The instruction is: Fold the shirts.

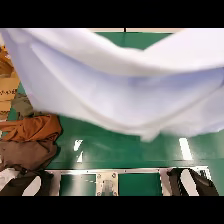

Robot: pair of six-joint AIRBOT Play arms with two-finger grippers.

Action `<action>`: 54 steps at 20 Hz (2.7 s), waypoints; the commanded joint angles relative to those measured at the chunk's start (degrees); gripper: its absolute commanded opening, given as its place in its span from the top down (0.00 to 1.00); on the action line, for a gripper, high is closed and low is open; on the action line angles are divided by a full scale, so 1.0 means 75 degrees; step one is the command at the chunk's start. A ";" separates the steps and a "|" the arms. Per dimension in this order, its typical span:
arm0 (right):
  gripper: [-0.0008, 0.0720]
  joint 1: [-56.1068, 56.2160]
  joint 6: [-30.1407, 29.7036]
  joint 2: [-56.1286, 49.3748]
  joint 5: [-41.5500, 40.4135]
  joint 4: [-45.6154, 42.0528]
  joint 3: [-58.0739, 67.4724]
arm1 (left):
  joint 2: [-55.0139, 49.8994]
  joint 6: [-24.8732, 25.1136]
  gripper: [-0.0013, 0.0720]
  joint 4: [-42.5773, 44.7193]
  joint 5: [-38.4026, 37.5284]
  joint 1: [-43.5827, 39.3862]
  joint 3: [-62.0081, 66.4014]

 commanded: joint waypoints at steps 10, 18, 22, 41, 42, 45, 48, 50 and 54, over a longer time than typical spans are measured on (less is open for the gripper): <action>0.97 0.1256 -0.1032 -0.5741 -0.0804 0.0583 -0.2495 | -0.5686 0.1169 0.94 -0.1416 0.2961 -0.1920 -0.2806; 0.69 -0.0058 -0.0711 -0.6604 0.0577 0.0408 -0.2084 | -0.6636 0.1518 0.26 -0.2037 0.1792 -0.1183 -0.2238; 0.97 -0.1658 -0.0595 -0.6105 0.2276 0.0274 -0.2503 | -0.6636 0.1314 0.26 -0.1900 -0.0752 0.0143 -0.1652; 0.77 -0.1606 -0.1603 -0.6857 0.1507 0.1434 -0.5840 | -0.6633 0.0245 0.26 -0.0268 -0.2305 0.0950 -0.1614; 0.97 -0.1670 -0.1609 -0.6860 0.1495 0.1341 -0.5683 | -0.6633 -0.0015 0.26 0.0006 -0.2486 0.0950 -0.1614; 0.97 -0.1999 -0.1606 -0.6843 0.1679 0.0889 -0.5170 | -0.6633 -0.0577 0.26 0.0361 -0.2987 0.0947 -0.1652; 0.97 -0.2139 -0.1769 -0.6849 0.1699 0.0801 -0.5112 | -0.6376 -0.0889 0.26 0.0364 -0.2760 0.0717 -0.2684; 0.97 -0.2060 -0.1883 -0.6849 0.1673 0.0804 -0.5112 | -0.6070 -0.0883 0.26 0.0358 -0.2072 0.0227 -0.3762; 0.97 -0.1982 -0.1947 -0.6849 0.1606 0.0810 -0.5112 | -0.5890 -0.1128 0.26 0.0300 -0.0370 -0.0994 -0.5217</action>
